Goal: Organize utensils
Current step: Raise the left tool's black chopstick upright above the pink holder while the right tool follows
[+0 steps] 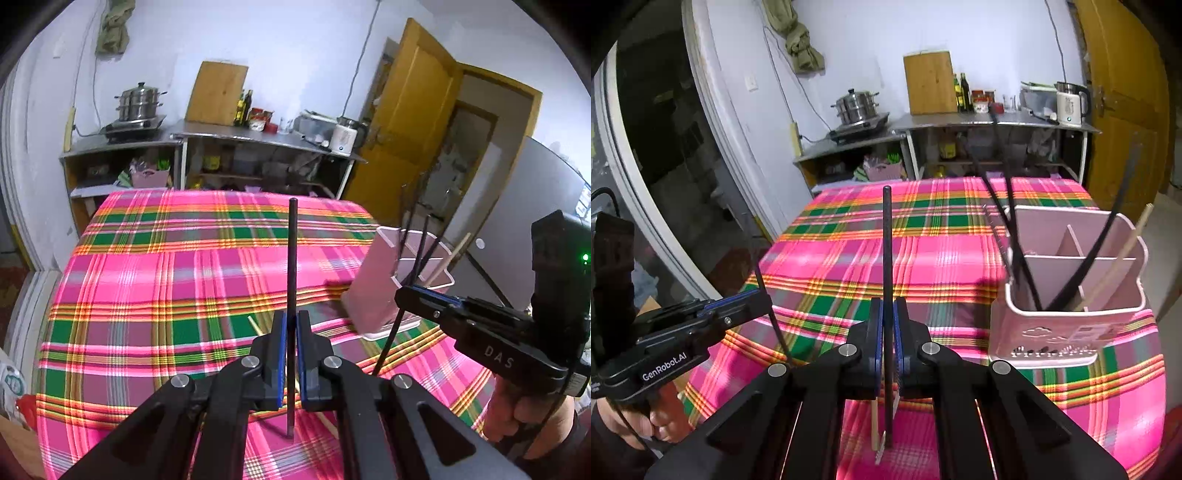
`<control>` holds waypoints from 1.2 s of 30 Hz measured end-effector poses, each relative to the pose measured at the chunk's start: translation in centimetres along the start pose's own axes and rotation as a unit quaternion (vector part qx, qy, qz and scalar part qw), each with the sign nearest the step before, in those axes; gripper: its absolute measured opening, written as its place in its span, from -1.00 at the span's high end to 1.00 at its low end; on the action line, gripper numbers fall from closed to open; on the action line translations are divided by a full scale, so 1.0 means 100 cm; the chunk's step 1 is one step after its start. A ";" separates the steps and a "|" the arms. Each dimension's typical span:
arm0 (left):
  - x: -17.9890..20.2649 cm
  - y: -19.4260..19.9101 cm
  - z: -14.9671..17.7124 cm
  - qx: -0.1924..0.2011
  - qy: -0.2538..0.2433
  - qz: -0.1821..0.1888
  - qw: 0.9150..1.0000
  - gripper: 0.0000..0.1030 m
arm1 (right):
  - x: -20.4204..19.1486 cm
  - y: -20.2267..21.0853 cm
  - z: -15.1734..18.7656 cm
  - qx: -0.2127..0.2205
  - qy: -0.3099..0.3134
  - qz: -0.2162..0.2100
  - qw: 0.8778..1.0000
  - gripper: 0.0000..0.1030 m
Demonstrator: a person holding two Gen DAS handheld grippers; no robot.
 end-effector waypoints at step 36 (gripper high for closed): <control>0.140 -0.020 -0.075 0.007 -0.074 0.107 0.992 0.91 | 0.106 0.105 -0.053 0.099 -0.063 0.070 0.991 0.89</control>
Point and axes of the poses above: each gripper's, at about its wrist camera, not at the fingertips, and y roughly against the way its jaws point, x to its right, z to its underside, the point moved 10 cm from there along -y, roughly the way its jaws point, and after that the axes turned 10 degrees about z, right-handed, at the moved point
